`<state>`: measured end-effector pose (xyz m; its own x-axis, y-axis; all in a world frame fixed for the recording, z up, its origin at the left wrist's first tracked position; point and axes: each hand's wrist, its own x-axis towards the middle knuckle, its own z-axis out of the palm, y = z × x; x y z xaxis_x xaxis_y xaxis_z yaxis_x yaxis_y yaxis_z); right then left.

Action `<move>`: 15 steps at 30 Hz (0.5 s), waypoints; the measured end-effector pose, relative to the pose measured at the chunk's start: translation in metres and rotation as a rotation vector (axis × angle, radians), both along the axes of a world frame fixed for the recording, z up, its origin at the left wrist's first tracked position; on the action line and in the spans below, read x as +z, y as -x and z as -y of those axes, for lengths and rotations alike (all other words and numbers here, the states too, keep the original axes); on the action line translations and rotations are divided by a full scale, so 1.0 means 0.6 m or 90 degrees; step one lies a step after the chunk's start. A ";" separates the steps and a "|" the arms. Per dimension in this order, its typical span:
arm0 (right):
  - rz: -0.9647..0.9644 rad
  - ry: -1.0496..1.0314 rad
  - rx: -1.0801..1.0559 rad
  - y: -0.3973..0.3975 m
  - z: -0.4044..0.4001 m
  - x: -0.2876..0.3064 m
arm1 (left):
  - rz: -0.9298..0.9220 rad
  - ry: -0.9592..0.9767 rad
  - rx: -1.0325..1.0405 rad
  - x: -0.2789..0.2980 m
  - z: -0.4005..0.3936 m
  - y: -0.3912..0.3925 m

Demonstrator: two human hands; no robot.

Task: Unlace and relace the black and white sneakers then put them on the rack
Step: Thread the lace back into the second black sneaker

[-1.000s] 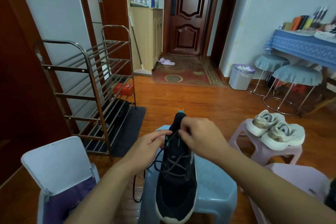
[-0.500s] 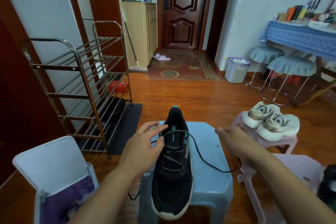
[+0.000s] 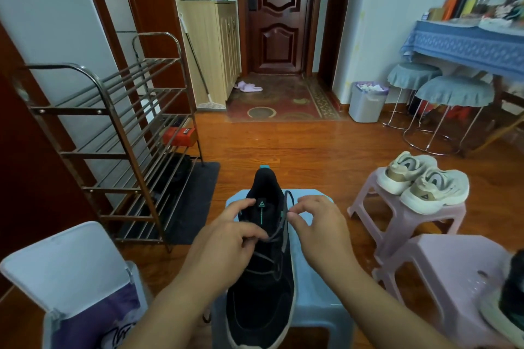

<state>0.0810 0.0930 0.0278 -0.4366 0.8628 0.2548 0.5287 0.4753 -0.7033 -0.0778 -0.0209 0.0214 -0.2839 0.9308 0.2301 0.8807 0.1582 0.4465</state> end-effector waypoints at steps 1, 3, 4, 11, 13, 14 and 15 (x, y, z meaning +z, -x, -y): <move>-0.031 0.022 0.004 0.001 0.001 -0.002 | -0.005 0.013 -0.013 0.000 0.002 0.003; -0.078 0.061 0.010 0.003 0.006 0.000 | -0.001 0.020 -0.025 -0.002 0.005 0.007; -0.088 0.037 0.006 0.003 0.010 0.003 | 0.002 0.017 -0.027 -0.003 0.005 0.008; 0.012 -0.085 0.055 0.002 0.013 0.004 | 0.024 -0.034 0.004 -0.013 0.002 -0.005; 0.023 -0.005 0.025 0.006 0.016 -0.006 | 0.027 -0.043 0.016 -0.014 0.000 -0.008; 0.017 0.025 0.008 0.008 0.017 -0.008 | 0.031 -0.043 0.021 -0.015 -0.001 -0.008; 0.009 0.052 -0.007 0.010 0.017 -0.008 | 0.034 -0.041 0.025 -0.016 -0.003 -0.008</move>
<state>0.0752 0.0825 0.0229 -0.4295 0.8855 0.1774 0.5435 0.4104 -0.7322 -0.0731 -0.0192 0.0119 -0.3330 0.9026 0.2727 0.8491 0.1613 0.5030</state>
